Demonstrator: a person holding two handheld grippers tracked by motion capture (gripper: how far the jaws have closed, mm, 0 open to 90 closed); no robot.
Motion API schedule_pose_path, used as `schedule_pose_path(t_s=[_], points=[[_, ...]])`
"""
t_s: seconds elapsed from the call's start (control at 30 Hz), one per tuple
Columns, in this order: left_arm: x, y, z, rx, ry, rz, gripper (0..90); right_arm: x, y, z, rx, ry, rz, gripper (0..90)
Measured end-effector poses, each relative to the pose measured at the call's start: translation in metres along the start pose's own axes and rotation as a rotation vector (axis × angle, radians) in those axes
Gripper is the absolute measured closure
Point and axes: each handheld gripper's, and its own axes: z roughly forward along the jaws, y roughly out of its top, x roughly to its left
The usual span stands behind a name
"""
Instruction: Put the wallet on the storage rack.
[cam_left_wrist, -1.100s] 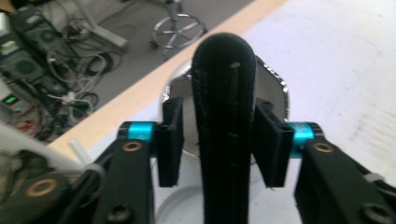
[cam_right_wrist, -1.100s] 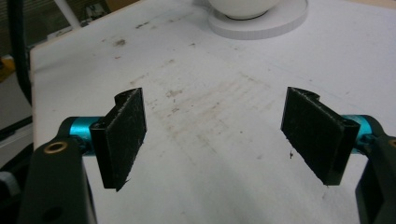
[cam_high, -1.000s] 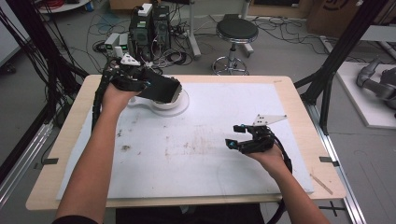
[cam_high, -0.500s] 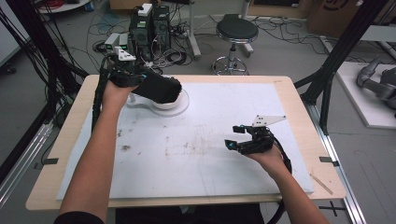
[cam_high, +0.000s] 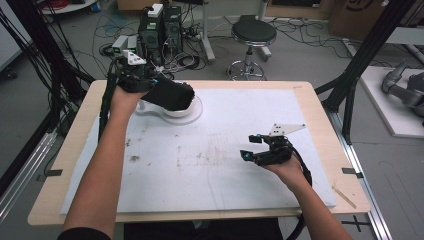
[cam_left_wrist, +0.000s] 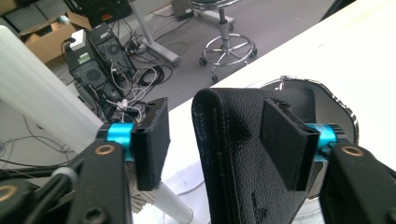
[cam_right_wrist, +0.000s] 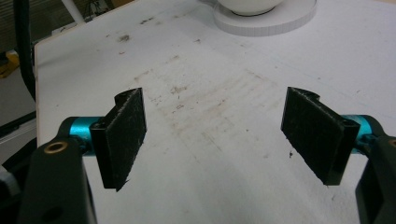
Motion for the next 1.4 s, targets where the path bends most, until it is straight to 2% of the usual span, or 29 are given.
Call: schedule_pose_path(t_s=[0.33, 0.47, 0.6, 0.73, 0.83, 1.0, 1.07, 1.3, 1.4], points=[[0.0, 0.005, -0.018, -0.06, -0.019, -0.003, 38.0, 0.001, 0.001, -0.001, -0.008, 0.001, -0.001, 22.7], [-0.001, 0.008, -0.028, -0.082, -0.031, -0.003, 37.6, -0.001, 0.001, -0.004, -0.018, -0.014, 0.003, 22.3], [-0.004, 0.01, -0.043, -0.111, -0.065, 0.0, 36.5, -0.004, 0.0, -0.01, -0.037, -0.036, 0.012, 22.1], [-0.009, 0.012, -0.057, -0.155, -0.142, -0.001, 35.1, -0.007, 0.001, -0.016, -0.053, -0.058, 0.018, 22.0], [-0.013, 0.012, -0.069, -0.17, -0.18, 0.008, 33.8, -0.009, 0.001, -0.022, -0.059, -0.078, 0.022, 22.0], [-0.019, 0.003, -0.083, -0.189, -0.238, 0.006, 32.8, -0.012, 0.001, -0.033, -0.081, -0.115, 0.025, 22.0], [-0.021, -0.002, -0.087, -0.198, -0.256, 0.003, 31.9, -0.012, 0.001, -0.036, -0.087, -0.146, 0.016, 21.9], [-0.029, -0.026, -0.095, -0.198, -0.311, -0.015, 28.2, -0.01, 0.002, -0.044, -0.098, -0.189, 0.002, 21.0], [-0.034, -0.036, -0.095, -0.201, -0.333, -0.042, 25.9, -0.011, 0.001, -0.048, -0.112, -0.207, 0.003, 21.0]])
